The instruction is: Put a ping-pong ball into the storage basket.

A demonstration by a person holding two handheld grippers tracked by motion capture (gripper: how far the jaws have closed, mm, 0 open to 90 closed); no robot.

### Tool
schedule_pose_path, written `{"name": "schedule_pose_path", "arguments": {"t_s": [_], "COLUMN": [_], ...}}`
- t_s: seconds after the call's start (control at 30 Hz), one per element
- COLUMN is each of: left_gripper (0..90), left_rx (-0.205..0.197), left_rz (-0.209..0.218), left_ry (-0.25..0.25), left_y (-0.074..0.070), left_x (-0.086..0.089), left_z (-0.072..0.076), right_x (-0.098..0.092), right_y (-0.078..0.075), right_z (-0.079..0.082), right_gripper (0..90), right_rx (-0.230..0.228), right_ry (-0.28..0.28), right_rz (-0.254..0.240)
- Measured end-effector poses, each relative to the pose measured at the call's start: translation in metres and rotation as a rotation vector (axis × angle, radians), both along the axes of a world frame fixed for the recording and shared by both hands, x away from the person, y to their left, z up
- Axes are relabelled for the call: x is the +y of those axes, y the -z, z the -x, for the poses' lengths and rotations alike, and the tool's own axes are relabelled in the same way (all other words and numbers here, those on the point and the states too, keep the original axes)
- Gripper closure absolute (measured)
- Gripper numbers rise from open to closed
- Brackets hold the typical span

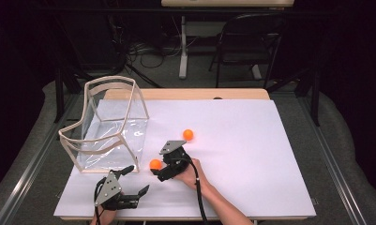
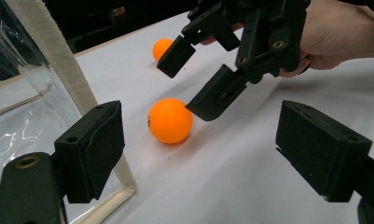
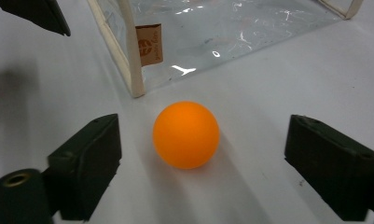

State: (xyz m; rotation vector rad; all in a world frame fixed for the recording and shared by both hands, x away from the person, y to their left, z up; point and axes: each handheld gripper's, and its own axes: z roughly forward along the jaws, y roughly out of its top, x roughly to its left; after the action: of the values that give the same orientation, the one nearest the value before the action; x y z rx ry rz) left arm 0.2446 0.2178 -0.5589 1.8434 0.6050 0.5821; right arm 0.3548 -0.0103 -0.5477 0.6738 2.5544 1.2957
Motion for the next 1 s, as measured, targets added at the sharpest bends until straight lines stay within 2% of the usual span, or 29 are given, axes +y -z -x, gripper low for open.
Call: {"name": "schedule_pose_path", "arguments": {"t_s": [0.1, 0.13, 0.37, 0.53, 0.73, 1.0], "left_gripper": [15.5, 15.5, 15.5, 15.5, 15.5, 15.5], "left_rx": [0.0, 0.001, 0.001, 0.0, 0.002, -0.002], "left_rz": [-0.002, -0.003, -0.002, -0.002, -0.005, -0.004], "left_ry": [0.0, 0.001, 0.0, 0.004, 0.008, 0.008], "left_y": [0.0, 0.0, 0.0, 0.0, 0.0, 0.0], "left_x": [0.0, 0.0, 0.0, 0.0, 0.0, 0.0], "left_z": [0.0, 0.0, 0.0, 0.0, 0.0, 0.0], "right_x": [0.002, 0.005, 0.015, 0.02, 0.025, 0.023], "right_y": [0.001, 0.002, 0.005, 0.007, 0.011, 0.009], "right_z": [0.0, 0.0, 0.0, -0.001, -0.001, 0.0], "right_gripper": [15.6, 19.5, 32.0, 39.0, 49.9, 50.1], "right_rx": [0.001, 0.0, 0.001, 0.01, 0.011, 0.013], "right_ry": [-0.001, -0.007, -0.036, -0.036, -0.041, -0.04], "right_rz": [0.009, 0.021, 0.052, 0.07, 0.119, 0.113]}}
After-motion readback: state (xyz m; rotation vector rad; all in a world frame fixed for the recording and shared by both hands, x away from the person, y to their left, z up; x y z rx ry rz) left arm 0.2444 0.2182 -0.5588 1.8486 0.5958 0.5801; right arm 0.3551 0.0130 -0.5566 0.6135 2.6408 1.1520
